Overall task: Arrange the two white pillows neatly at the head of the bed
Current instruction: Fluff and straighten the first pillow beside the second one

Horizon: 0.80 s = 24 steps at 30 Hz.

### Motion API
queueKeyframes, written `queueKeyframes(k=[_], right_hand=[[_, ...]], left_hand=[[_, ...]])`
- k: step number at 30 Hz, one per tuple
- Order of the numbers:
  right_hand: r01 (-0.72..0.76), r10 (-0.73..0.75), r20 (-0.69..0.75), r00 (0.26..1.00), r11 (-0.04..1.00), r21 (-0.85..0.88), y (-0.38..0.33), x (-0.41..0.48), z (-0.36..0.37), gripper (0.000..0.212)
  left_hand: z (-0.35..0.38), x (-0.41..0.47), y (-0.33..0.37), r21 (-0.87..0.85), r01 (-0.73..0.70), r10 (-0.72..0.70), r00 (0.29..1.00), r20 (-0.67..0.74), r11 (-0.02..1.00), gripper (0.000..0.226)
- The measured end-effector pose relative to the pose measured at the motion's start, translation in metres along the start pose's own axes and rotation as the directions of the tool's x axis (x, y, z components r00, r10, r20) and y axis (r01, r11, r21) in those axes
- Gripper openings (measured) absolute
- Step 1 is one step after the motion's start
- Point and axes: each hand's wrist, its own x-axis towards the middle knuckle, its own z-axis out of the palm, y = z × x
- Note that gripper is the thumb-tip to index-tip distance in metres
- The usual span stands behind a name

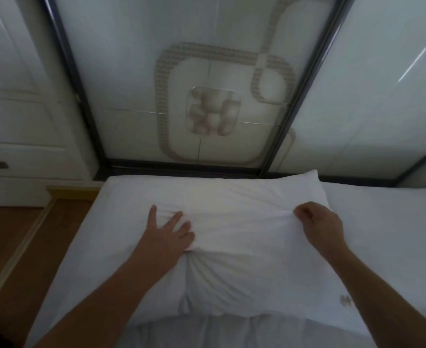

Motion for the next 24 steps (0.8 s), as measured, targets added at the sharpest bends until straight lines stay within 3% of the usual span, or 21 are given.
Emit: queueKeyframes(k=[1,5,8,11,13,15,17,20,22,24], right_hand=[[-0.013,0.013,-0.007,1.000,1.000,0.010,0.001,-0.005,-0.004,0.013],[-0.084,0.084,0.019,0.996,0.996,0.017,-0.001,-0.016,0.008,0.014],[-0.157,0.160,-0.012,0.987,0.980,0.126,-0.009,0.003,0.020,0.016],[-0.153,0.169,-0.074,0.983,0.971,0.183,-0.020,0.022,0.022,0.014],[-0.176,0.186,-0.043,0.982,0.968,0.177,-0.014,0.015,0.032,0.013],[-0.225,0.226,0.009,0.974,0.962,0.152,-0.003,-0.005,0.048,0.013],[-0.227,0.222,0.052,0.974,0.965,0.135,0.006,-0.016,0.054,0.013],[-0.172,0.160,0.113,0.981,0.980,0.105,0.005,0.001,0.042,0.026],[-0.054,0.047,0.131,0.990,0.997,0.046,-0.011,0.015,0.033,0.051],[0.151,-0.141,0.189,0.972,0.988,-0.039,-0.043,0.014,0.044,0.066]], left_hand=[[-0.005,0.000,-0.006,-0.014,-0.008,0.007,0.999,-0.054,1.000,0.021],[-0.012,-0.003,-0.013,-0.252,0.091,-0.131,0.981,-0.146,0.963,0.047],[-0.008,-0.010,0.014,-0.280,0.002,-0.070,0.970,-0.234,0.960,0.016],[0.000,-0.011,0.019,-0.240,0.045,-0.077,0.989,-0.128,0.970,0.039],[0.003,-0.013,0.017,-0.228,0.073,-0.109,0.983,-0.149,0.971,0.046],[0.001,-0.013,0.023,-0.240,0.079,-0.110,0.987,-0.118,0.968,0.071],[-0.003,-0.011,0.029,-0.343,0.130,-0.124,0.991,0.039,0.930,0.084],[0.004,-0.004,0.024,-0.376,0.323,-0.214,0.929,0.303,0.869,0.105],[0.018,0.003,0.019,-0.403,0.439,-0.331,0.891,0.310,0.803,0.098],[0.021,0.021,0.027,-0.403,0.451,-0.380,0.892,0.247,0.797,0.090]])
